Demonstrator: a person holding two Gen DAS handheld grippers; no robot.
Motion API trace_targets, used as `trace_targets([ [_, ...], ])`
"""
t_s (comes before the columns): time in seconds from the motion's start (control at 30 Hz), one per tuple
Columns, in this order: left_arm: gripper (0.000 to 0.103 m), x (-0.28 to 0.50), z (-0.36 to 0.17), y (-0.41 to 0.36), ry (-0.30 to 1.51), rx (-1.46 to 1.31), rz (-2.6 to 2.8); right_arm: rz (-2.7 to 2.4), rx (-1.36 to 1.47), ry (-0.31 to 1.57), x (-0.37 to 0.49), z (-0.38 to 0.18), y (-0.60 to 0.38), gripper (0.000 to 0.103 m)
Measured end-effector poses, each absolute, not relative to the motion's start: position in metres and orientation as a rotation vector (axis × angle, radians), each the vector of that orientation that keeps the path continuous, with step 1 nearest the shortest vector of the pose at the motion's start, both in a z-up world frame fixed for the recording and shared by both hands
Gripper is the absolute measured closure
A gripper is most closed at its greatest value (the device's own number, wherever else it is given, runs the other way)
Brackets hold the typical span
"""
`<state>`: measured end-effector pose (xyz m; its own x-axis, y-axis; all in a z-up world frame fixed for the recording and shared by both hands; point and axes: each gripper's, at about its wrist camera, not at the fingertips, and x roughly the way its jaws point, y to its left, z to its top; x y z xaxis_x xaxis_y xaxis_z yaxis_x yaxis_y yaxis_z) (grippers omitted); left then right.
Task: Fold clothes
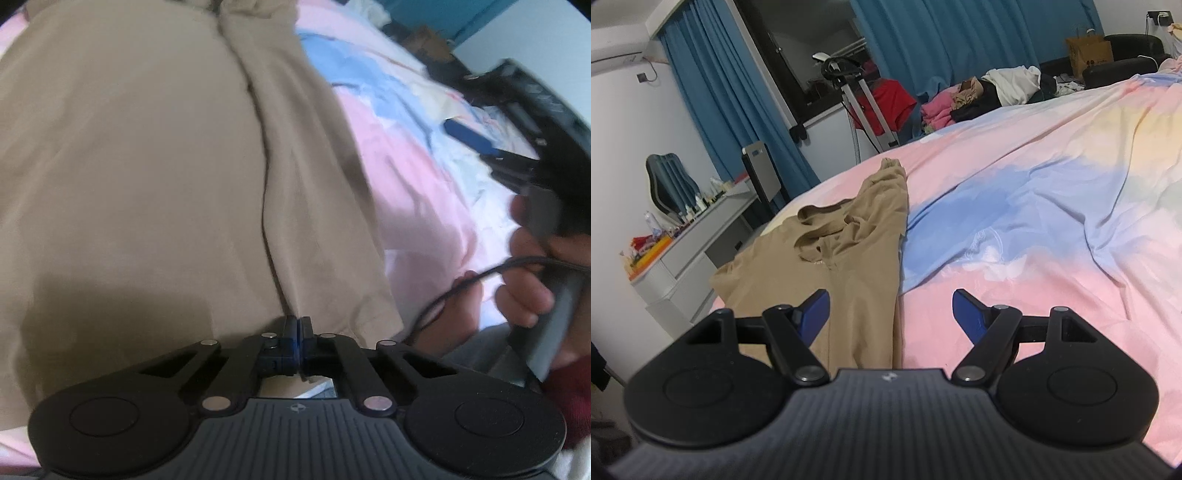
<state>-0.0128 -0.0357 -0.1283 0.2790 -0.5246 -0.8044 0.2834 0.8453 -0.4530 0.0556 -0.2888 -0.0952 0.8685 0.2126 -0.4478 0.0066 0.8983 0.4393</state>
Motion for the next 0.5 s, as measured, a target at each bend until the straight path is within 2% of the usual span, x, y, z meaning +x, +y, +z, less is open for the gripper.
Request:
trace_targets([
  [0.1, 0.103, -0.024, -0.109, -0.027, 1.113, -0.207, -0.566, 0.108, 0.444, 0.517, 0.055, -0.096, -0.288, 0.028],
  [0.4, 0.102, -0.024, -0.120, -0.014, 1.127, -0.161, -0.445, 0.138, 0.421, 0.521, 0.057, -0.096, -0.279, 0.028],
  [0.5, 0.098, -0.026, -0.120, -0.019, 1.106, -0.130, -0.440, 0.141, 0.415, 0.518, 0.057, -0.095, -0.276, 0.028],
])
